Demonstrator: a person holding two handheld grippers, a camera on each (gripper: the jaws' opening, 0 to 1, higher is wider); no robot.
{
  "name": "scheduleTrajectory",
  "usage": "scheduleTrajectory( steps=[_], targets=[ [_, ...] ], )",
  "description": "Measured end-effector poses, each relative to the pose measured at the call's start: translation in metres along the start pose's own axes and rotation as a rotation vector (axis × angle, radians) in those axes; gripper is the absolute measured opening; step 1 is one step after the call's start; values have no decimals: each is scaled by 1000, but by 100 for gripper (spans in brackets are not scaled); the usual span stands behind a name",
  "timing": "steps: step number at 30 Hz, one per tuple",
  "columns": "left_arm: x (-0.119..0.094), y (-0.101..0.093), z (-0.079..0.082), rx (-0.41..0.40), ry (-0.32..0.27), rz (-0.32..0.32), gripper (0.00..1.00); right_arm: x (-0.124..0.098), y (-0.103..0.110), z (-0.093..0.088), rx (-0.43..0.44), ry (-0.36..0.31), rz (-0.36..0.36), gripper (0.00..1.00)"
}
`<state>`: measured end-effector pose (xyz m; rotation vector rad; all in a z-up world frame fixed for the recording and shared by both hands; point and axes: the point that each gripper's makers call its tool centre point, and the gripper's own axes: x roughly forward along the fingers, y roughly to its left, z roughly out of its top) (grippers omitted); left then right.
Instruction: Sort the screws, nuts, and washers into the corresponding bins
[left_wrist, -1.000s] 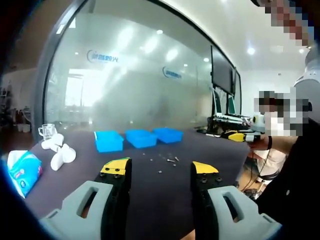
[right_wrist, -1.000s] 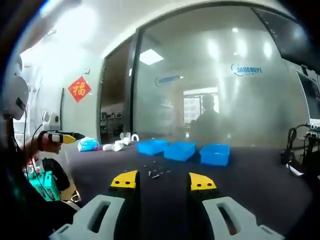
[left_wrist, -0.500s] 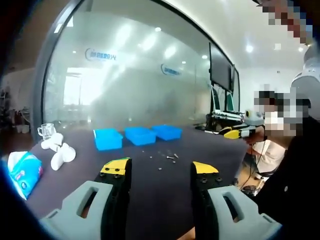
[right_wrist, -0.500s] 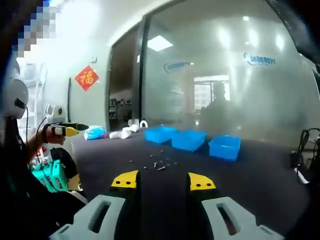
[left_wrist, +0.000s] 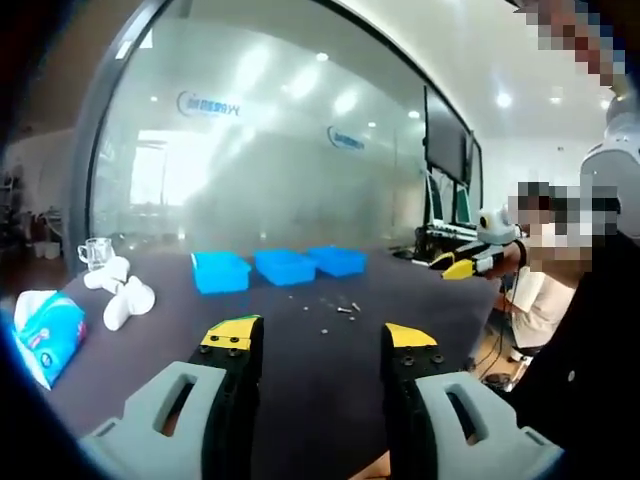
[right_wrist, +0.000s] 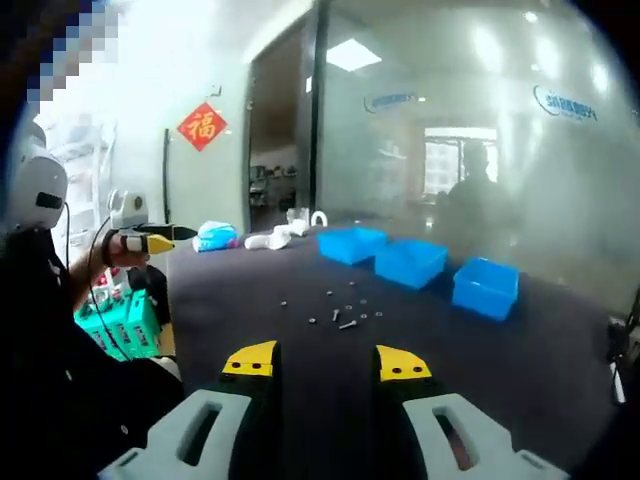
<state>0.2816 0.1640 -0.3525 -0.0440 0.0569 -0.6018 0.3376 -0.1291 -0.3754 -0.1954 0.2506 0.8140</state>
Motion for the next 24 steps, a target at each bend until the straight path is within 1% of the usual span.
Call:
scheduleTrajectory(
  steps=[3, 6, 7, 10, 12, 15, 18, 19, 21, 23, 24],
  targets=[
    [0, 1, 0, -1, -1, 3, 47, 7, 5, 8, -21, 4, 17, 31],
    [0, 1, -1, 0, -1, 2, 47, 17, 3, 16, -42, 33, 15, 29],
    [0, 2, -2, -2, 0, 5, 47, 22, 2, 19, -47, 54, 15, 29],
    [-1, 3, -4, -7, 2, 7, 47, 33, 4, 26, -65, 84, 32, 28],
    [-1, 3, -4, -8, 4, 7, 47, 41, 4, 27, -82, 112, 46, 28],
    [-2, 5, -5, -12, 3, 11, 47, 51, 4, 26, -80, 149, 57, 27],
    [-4, 7, -8, -21, 2, 19, 46, 63, 6, 22, -115, 201, 77, 27],
    [-4, 7, -9, -25, 3, 21, 46, 67, 8, 22, -115, 212, 80, 27],
    [-4, 9, -11, -31, 5, 25, 46, 75, 9, 18, -92, 258, 82, 27],
    [-4, 9, -13, -34, 7, 23, 46, 83, 10, 18, -93, 274, 82, 26],
    [-4, 9, -14, -35, 8, 22, 46, 86, 11, 17, -93, 293, 85, 26]
  ],
)
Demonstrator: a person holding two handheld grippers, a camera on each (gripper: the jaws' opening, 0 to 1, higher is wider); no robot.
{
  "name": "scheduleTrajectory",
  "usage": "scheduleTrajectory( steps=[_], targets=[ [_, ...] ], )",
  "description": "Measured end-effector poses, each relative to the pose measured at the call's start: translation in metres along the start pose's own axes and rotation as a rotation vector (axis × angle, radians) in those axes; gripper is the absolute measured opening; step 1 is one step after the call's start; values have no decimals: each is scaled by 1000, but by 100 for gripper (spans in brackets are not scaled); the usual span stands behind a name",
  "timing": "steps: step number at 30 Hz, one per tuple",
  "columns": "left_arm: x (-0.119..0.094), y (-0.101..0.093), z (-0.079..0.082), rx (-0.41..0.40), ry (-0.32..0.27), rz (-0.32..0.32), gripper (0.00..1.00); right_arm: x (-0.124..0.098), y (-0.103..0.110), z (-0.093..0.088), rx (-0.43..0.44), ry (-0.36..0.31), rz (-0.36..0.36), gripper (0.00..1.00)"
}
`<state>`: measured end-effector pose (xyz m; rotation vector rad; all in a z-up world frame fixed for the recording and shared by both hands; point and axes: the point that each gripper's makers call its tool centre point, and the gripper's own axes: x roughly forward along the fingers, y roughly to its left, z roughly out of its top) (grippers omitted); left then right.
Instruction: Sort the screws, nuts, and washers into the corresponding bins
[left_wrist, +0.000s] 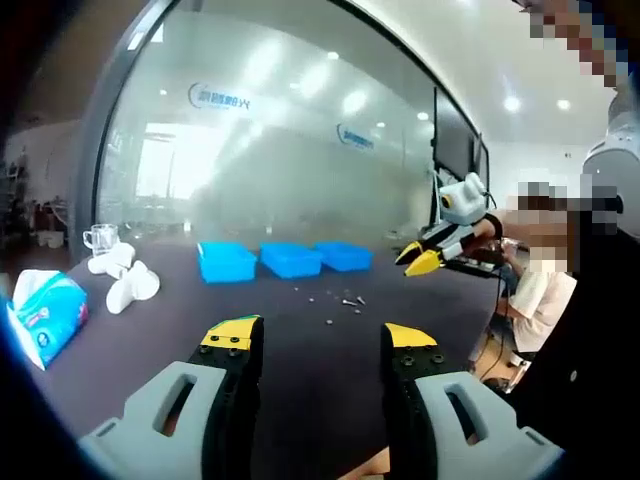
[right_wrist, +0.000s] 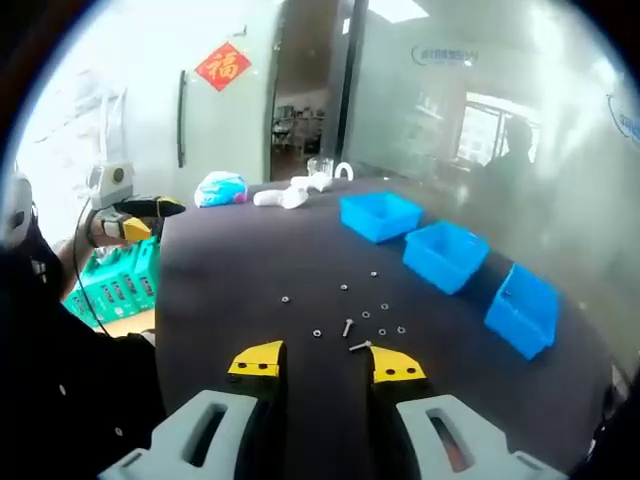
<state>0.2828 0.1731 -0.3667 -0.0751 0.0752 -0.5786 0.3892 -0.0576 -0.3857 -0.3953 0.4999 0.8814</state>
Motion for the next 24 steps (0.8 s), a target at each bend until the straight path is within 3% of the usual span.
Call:
scheduleTrajectory(
  steps=[12, 15, 24],
  targets=[
    [0, 0, -5, 2, -8, 6, 46, 46, 3, -9, 43, 206, 26, 25],
    [-1, -1, -5, -1, -11, 8, 46, 57, 2, -9, 44, 231, 29, 25],
    [-6, -2, -7, 1, -12, 13, 46, 83, -15, -16, 64, 348, 41, 23]
  ],
)
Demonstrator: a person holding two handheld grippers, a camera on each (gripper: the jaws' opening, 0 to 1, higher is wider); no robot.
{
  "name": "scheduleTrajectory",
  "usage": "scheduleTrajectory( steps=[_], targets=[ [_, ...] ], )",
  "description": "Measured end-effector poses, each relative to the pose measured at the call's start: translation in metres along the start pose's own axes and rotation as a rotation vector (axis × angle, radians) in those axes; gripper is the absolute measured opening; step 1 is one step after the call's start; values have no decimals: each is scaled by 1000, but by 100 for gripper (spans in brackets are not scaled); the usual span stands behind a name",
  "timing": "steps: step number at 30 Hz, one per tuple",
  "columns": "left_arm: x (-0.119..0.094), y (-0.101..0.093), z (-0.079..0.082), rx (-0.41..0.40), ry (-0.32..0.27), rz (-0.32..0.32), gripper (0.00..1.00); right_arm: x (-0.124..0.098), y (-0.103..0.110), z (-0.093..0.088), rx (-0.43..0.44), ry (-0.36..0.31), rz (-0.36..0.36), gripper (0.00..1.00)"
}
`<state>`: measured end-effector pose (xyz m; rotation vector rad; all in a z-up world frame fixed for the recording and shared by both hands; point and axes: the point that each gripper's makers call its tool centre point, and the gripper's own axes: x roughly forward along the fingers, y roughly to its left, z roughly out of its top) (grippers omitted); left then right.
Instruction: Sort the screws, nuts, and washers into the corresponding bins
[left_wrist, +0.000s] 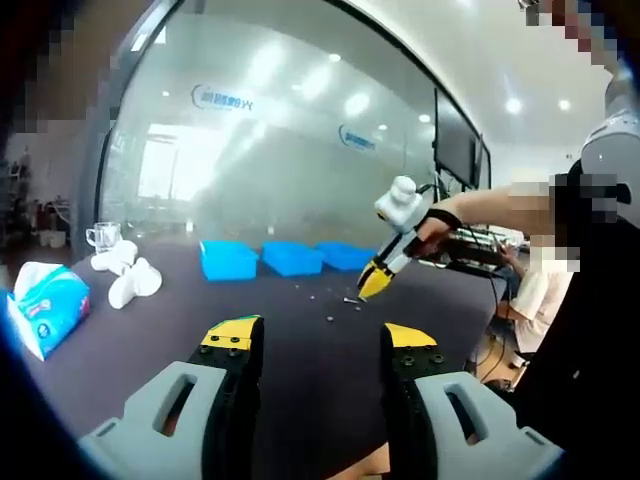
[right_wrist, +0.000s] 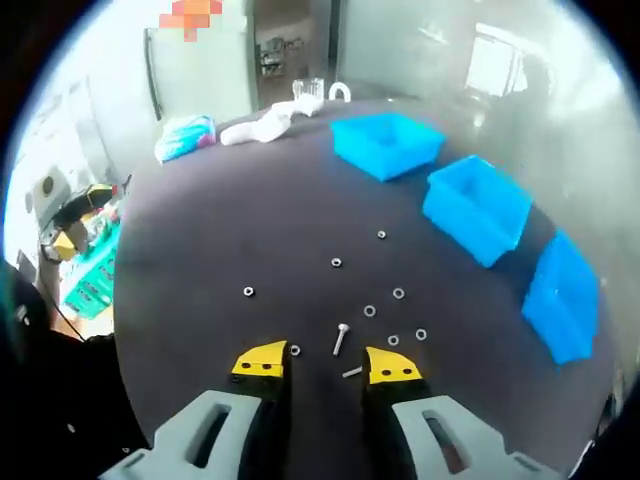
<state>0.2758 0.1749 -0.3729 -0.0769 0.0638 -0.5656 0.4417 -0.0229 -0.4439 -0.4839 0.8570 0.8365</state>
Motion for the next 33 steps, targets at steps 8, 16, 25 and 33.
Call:
scheduleTrajectory(
  steps=[8, 16, 25, 33],
  targets=[
    [-3, -1, -3, -3, 3, 1, 46, 13, -6, 3, 6, 46, -7, 18],
    [-4, 1, -4, -8, 1, 5, 46, 23, -15, -1, -6, 97, -16, 14],
    [-5, 2, -4, -11, -1, 8, 46, 26, -10, -5, 7, 117, -2, 11],
    [-3, 0, -1, -7, -4, 1, 46, 26, -2, -7, 34, 122, 27, 0]
  ],
)
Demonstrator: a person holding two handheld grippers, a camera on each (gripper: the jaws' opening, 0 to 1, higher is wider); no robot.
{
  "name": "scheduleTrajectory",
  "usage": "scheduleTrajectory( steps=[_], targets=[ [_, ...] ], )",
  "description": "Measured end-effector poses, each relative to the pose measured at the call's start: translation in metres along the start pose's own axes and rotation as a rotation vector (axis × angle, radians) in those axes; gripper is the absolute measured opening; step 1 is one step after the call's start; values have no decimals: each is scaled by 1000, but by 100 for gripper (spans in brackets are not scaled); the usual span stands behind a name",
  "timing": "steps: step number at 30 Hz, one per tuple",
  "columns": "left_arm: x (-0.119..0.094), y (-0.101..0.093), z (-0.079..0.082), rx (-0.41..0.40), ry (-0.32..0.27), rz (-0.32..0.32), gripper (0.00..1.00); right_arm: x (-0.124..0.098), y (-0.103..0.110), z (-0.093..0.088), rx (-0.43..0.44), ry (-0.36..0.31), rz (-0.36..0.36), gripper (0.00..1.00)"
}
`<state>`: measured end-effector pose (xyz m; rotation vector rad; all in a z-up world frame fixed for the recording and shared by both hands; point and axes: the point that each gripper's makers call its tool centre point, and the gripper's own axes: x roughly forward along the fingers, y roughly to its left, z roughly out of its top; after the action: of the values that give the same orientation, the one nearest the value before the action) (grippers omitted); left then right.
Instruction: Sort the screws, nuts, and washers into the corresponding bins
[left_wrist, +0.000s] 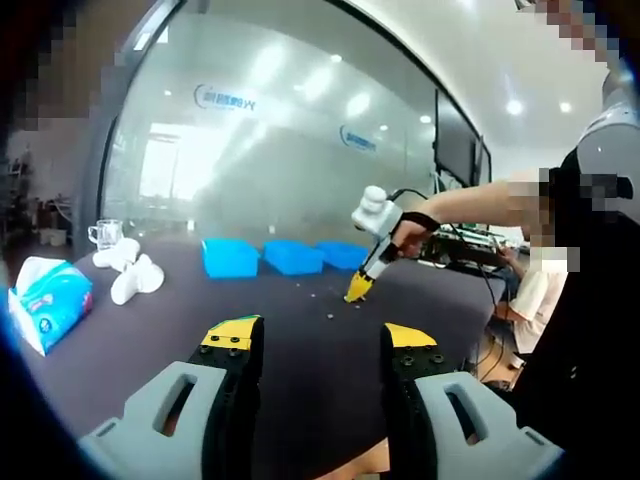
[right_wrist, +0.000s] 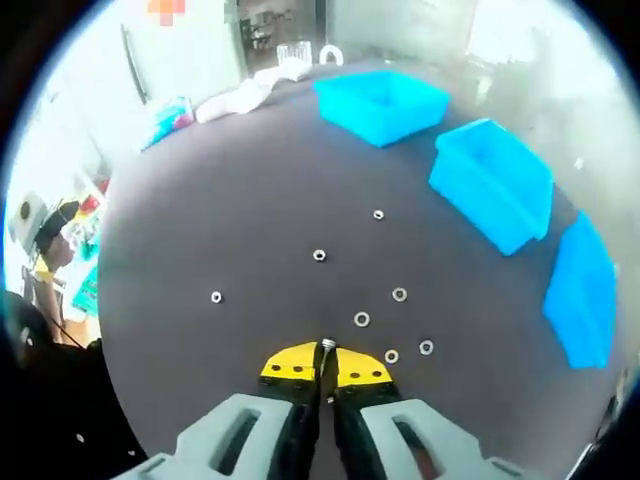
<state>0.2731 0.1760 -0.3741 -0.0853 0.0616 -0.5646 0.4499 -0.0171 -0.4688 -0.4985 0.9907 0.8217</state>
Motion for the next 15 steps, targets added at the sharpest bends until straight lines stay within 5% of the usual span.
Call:
scheduleTrajectory(
  steps=[15],
  targets=[
    [-1, 0, 4, 7, -4, 3, 46, -13, 5, -6, 67, -58, 38, 0]
  ],
)
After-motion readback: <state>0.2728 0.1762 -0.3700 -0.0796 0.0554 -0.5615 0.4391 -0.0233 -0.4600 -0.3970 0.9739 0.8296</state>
